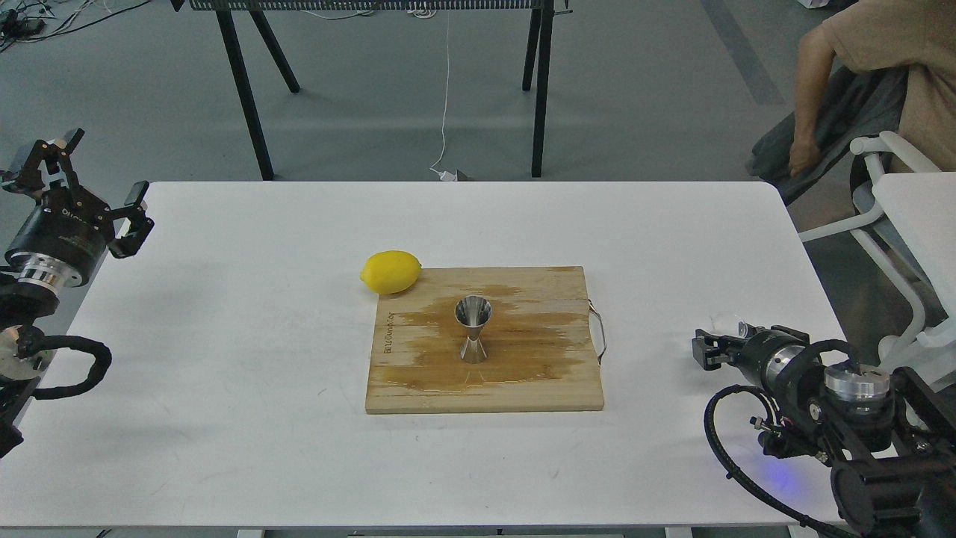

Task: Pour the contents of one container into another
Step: 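Move the right gripper down beside the clear glass and grasp it, then lift the clear glass with the right gripper over the jigger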

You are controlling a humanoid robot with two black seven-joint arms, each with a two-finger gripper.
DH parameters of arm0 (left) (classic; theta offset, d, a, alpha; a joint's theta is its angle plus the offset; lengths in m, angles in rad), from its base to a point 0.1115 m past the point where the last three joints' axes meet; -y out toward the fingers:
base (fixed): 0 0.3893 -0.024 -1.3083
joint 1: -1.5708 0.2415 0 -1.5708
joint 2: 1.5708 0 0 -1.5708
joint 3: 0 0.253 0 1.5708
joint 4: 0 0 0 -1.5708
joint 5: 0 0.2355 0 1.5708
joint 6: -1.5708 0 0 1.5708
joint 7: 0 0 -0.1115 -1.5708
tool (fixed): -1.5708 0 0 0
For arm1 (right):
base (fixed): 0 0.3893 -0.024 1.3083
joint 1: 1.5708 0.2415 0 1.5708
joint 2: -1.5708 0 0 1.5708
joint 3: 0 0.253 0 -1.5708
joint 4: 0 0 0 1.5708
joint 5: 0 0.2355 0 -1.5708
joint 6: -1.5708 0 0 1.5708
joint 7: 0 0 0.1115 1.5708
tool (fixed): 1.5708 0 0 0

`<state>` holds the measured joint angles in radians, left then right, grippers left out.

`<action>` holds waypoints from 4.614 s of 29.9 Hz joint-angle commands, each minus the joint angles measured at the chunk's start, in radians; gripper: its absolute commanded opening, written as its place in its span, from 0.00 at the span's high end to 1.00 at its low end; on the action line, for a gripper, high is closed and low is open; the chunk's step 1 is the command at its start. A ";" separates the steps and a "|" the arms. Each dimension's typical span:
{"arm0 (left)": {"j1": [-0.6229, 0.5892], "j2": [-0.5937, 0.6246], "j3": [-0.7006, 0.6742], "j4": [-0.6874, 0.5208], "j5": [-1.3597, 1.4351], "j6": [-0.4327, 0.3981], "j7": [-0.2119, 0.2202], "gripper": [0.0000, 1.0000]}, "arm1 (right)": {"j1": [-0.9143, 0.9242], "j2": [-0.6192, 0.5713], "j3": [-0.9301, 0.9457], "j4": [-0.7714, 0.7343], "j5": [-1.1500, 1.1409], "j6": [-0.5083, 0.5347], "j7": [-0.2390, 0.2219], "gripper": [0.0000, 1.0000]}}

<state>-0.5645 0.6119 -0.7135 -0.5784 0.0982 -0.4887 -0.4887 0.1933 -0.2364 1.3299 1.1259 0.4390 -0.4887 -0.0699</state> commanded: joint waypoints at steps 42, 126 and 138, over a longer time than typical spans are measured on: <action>0.000 0.000 0.000 0.014 0.000 0.000 0.000 0.02 | -0.005 0.012 -0.034 0.003 -0.052 0.000 0.018 0.54; 0.000 -0.017 0.008 0.018 0.000 0.000 0.000 0.02 | 0.446 0.048 -0.897 0.319 -1.007 0.000 0.022 0.59; 0.000 -0.015 0.006 0.020 0.000 0.000 0.000 0.02 | 0.503 0.043 -0.972 0.302 -1.017 0.000 0.022 0.59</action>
<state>-0.5644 0.5953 -0.7067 -0.5583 0.0986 -0.4887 -0.4887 0.6909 -0.1931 0.3655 1.4338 -0.5768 -0.4884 -0.0469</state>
